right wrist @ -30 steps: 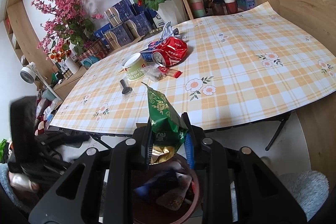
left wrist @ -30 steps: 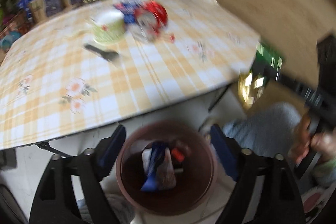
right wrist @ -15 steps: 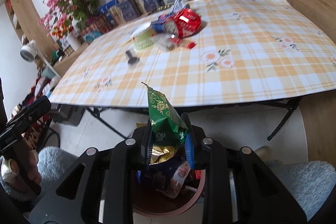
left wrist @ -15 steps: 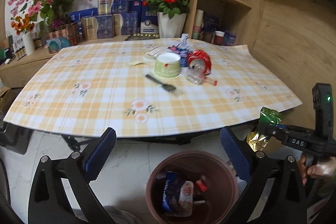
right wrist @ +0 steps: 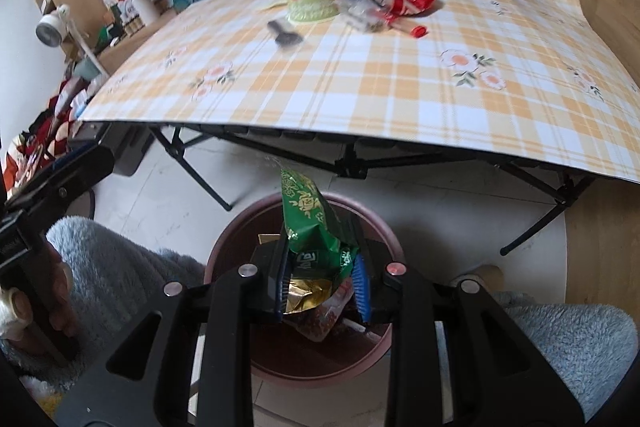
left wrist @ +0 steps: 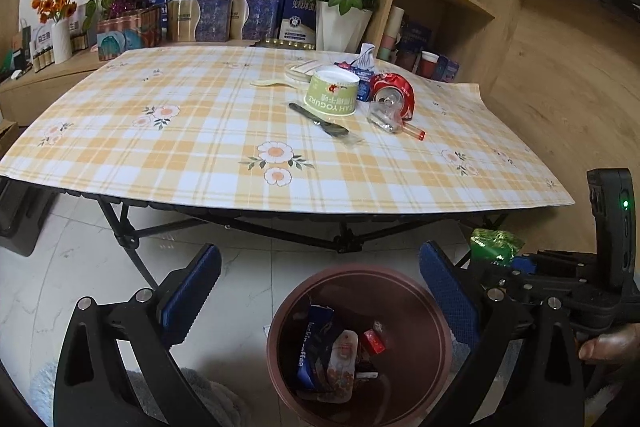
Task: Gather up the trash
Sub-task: 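Drop the coffee box into the bin with the left gripper while the right gripper drops the wrapper, then grasp the black plastic spoon with the left gripper, then grasp the red Coca-Cola can with the right gripper while the left gripper holds the spoon, then carry the can over the bin and release it with the right gripper, then lower the spoon over the bin and open the left gripper, then grasp the clear plastic wrapper on the table with the right gripper, then grasp the green yogurt cup with the left gripper while the right gripper holds the plastic wrapper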
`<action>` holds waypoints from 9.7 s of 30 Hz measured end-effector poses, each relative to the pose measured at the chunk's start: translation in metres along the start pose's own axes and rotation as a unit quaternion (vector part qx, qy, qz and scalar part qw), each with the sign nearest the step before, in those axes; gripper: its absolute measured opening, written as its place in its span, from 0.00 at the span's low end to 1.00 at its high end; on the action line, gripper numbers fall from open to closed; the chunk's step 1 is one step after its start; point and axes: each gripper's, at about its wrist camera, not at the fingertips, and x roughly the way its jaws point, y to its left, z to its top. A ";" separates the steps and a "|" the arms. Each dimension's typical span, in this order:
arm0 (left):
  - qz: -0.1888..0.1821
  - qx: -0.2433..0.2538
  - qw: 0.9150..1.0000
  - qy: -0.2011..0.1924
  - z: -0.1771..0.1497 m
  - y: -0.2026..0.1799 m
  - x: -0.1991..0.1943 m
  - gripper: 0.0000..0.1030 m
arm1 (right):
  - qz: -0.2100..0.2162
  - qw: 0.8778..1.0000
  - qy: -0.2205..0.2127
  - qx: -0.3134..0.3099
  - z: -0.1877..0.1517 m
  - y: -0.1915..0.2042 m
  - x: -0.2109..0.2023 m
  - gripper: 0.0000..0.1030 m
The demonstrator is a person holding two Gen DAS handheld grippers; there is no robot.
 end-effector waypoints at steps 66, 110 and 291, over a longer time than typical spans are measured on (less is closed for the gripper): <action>0.041 -0.043 0.990 0.131 0.153 -0.009 0.209 0.68 | -0.060 0.990 -0.100 0.080 0.151 -0.124 0.035 0.94; 0.010 0.011 0.986 0.164 0.151 0.015 0.215 0.10 | -0.016 0.993 -0.114 -0.025 0.232 -0.091 0.068 0.40; -0.034 0.084 0.986 0.139 0.186 -0.043 0.190 0.72 | 0.041 0.989 -0.133 0.055 0.148 -0.107 -0.012 0.16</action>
